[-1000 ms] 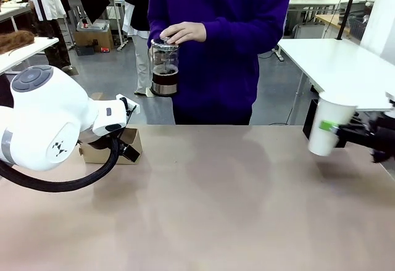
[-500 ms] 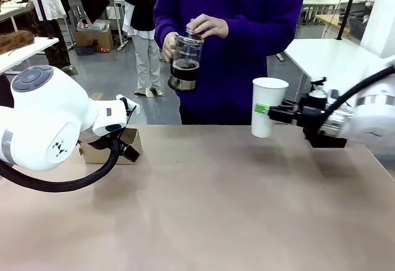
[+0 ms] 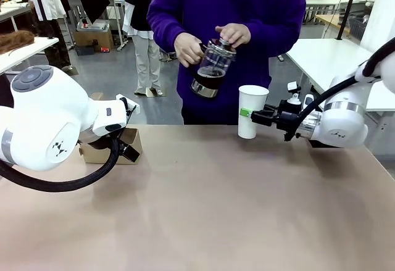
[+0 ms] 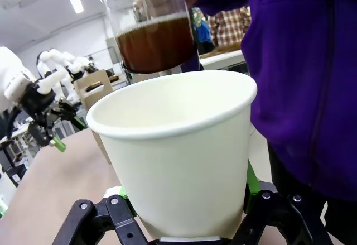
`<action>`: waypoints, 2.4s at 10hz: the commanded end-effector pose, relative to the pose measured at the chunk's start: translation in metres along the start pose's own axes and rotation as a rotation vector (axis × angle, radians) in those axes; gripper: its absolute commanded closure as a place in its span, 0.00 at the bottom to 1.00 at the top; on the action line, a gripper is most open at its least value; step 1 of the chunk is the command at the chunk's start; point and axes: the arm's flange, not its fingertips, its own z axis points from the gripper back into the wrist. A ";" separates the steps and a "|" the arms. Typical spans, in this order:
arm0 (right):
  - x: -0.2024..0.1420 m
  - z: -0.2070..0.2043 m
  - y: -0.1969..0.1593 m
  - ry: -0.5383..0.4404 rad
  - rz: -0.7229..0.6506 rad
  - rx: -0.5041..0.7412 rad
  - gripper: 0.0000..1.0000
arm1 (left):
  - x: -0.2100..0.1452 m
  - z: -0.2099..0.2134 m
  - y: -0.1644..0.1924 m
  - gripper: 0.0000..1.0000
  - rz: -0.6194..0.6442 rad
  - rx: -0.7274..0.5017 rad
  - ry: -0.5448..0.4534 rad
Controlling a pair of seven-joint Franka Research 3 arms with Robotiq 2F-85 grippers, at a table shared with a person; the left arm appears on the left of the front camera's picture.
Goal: Pour a drink into a cup and package it in a carrier.
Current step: Pick up the 600 ml Paper Cup and place it in the middle top area of the table, then when a person places the Paper Cup Lid on the 600 ml Paper Cup , lift the 600 ml Paper Cup.
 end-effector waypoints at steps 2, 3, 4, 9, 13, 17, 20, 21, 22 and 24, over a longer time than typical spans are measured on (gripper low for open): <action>0.001 0.000 -0.004 0.045 0.033 0.031 0.20 | 0.000 0.000 0.000 0.00 0.000 -0.002 -0.001; -0.007 -0.001 -0.002 0.005 -0.002 0.000 0.20 | 0.000 0.000 0.000 0.00 0.000 -0.002 -0.001; -0.007 -0.001 -0.002 0.005 -0.002 0.000 0.20 | 0.000 0.000 0.000 0.00 0.000 -0.002 -0.001; -0.007 -0.001 -0.002 0.005 -0.002 0.000 0.20 | 0.000 0.000 0.000 0.00 0.000 -0.002 -0.001; -0.007 -0.001 -0.002 0.005 -0.002 0.000 0.20 | 0.000 0.000 0.000 0.00 0.000 -0.002 -0.001; -0.007 -0.001 -0.002 0.005 -0.002 0.000 0.20 | 0.000 0.000 0.000 0.00 0.000 -0.002 -0.001; -0.007 -0.001 -0.002 0.005 -0.002 0.000 0.20 | 0.000 0.000 0.000 0.00 0.000 -0.002 -0.001; -0.007 -0.001 -0.002 0.005 -0.002 0.000 0.20 | 0.000 0.000 0.000 0.00 0.000 -0.002 -0.001; -0.007 -0.001 -0.002 0.005 -0.002 0.000 0.20 | 0.000 0.000 0.000 0.00 0.000 -0.002 -0.001; -0.007 -0.001 -0.002 0.005 -0.002 0.000 0.20 | 0.000 0.000 0.000 0.00 0.000 -0.002 -0.001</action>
